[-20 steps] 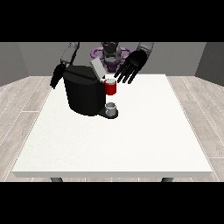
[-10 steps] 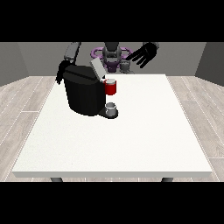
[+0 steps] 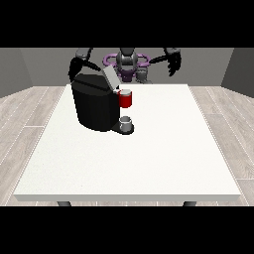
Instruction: Insert the coffee pod into the coffee machine and close the lid
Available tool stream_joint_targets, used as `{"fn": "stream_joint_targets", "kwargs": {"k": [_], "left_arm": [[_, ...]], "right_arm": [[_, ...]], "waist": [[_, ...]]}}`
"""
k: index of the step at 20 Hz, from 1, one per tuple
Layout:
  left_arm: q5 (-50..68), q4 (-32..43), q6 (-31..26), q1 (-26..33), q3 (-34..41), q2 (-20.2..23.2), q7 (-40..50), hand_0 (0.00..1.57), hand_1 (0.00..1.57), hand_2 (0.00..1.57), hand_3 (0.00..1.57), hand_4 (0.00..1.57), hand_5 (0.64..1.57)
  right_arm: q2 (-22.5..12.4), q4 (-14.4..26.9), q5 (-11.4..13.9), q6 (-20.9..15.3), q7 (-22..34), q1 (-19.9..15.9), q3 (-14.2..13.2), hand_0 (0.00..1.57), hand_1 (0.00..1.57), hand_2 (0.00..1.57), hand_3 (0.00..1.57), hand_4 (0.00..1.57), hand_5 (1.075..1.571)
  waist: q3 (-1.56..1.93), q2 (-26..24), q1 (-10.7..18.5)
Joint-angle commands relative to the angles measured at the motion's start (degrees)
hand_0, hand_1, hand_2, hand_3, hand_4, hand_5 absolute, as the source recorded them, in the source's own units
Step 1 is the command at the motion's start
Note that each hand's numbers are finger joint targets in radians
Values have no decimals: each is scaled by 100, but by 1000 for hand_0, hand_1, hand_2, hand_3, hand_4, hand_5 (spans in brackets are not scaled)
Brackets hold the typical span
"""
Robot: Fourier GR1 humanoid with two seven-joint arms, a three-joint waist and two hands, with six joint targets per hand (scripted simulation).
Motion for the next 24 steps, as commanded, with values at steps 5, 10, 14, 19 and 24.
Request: {"fn": "stream_joint_targets", "kwargs": {"k": [5,10,14,19,24], "left_arm": [[270,-137,-242,848,67,-2,354,0,0,0,0,404,1571],[511,-657,-191,879,-62,-197,536,0,0,0,0,457,1571],[1116,-1395,-147,1175,-795,-248,848,0,0,0,0,396,1571],[1256,-2029,-325,1186,-685,-111,973,0,0,0,0,382,1571],[1369,-2502,-299,1551,-845,-34,1018,0,0,0,0,342,1571]], "right_arm": [[160,-842,-45,528,689,-264,627,0,0,0,0,0,1571],[-175,-1023,33,778,480,-707,650,0,0,0,0,251,1571],[-274,-605,-134,609,535,-959,200,0,0,0,0,0,1571],[-661,-376,-534,957,689,-1583,-203,0,0,0,0,175,1571],[-441,-193,-969,967,1166,-1857,-348,0,0,0,0,92,1571]], "waist": [[0,-822,163],[3,-366,351],[5,-229,600],[5,401,769],[4,452,748]]}}
